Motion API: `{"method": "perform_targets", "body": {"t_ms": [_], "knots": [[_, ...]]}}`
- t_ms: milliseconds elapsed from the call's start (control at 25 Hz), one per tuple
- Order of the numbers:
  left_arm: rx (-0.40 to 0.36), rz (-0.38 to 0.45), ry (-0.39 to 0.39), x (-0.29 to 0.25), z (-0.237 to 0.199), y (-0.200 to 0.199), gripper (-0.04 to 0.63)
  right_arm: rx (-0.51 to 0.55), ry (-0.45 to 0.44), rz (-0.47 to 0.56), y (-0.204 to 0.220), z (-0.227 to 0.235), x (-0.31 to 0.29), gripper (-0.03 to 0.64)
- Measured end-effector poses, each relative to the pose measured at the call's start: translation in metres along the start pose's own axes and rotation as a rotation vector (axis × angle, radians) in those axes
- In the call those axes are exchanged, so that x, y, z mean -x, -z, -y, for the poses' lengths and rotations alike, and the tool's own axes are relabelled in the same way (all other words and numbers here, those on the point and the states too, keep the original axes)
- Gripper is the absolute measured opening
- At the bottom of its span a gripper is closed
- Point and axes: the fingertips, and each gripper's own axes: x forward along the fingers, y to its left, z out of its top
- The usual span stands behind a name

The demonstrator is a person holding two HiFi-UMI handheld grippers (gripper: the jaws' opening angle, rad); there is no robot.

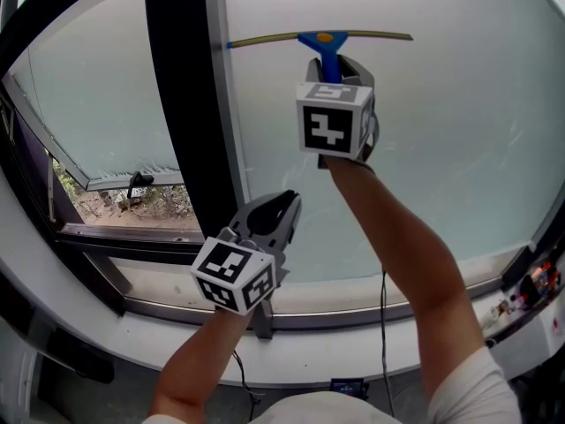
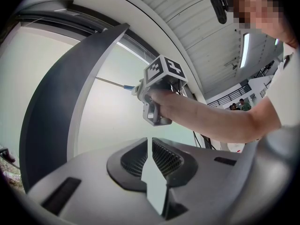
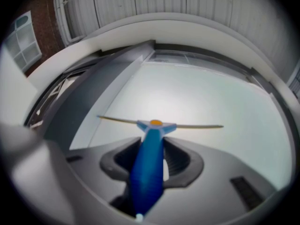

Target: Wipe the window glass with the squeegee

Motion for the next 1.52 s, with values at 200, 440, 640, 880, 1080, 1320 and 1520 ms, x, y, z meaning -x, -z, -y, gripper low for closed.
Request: {"method": "perform_targets", "body": {"t_ms": [200, 440, 640, 880, 1080, 1320, 1520], "knots": [[0.018, 0.000, -0.015, 0.006, -0.005, 0.005, 0.052, -0.006, -0.004, -0.012, 0.011, -0.002, 0.005, 0.156], [0.034, -0.013, -0.021, 0.011, -0.005, 0.018, 0.052, -0.013, -0.009, -0.023, 0.022, -0.005, 0.010, 0.156], [0.041, -0.026, -0.024, 0.014, -0.005, 0.029, 0.052, -0.015, -0.010, -0.029, 0.031, -0.007, 0.013, 0.156], [0.058, -0.036, -0.032, 0.018, -0.005, 0.040, 0.052, -0.007, -0.011, -0.033, 0.043, -0.009, 0.018, 0.155], [0.068, -0.044, -0.036, 0.020, -0.004, 0.047, 0.052, -0.009, -0.013, -0.041, 0.054, -0.011, 0.022, 0.156], [0.078, -0.050, -0.039, 0.022, -0.004, 0.054, 0.052, -0.010, -0.017, -0.053, 0.068, -0.013, 0.027, 0.156], [0.093, -0.061, -0.039, 0.024, -0.003, 0.064, 0.052, -0.018, -0.021, -0.065, 0.082, -0.016, 0.031, 0.156]]}}
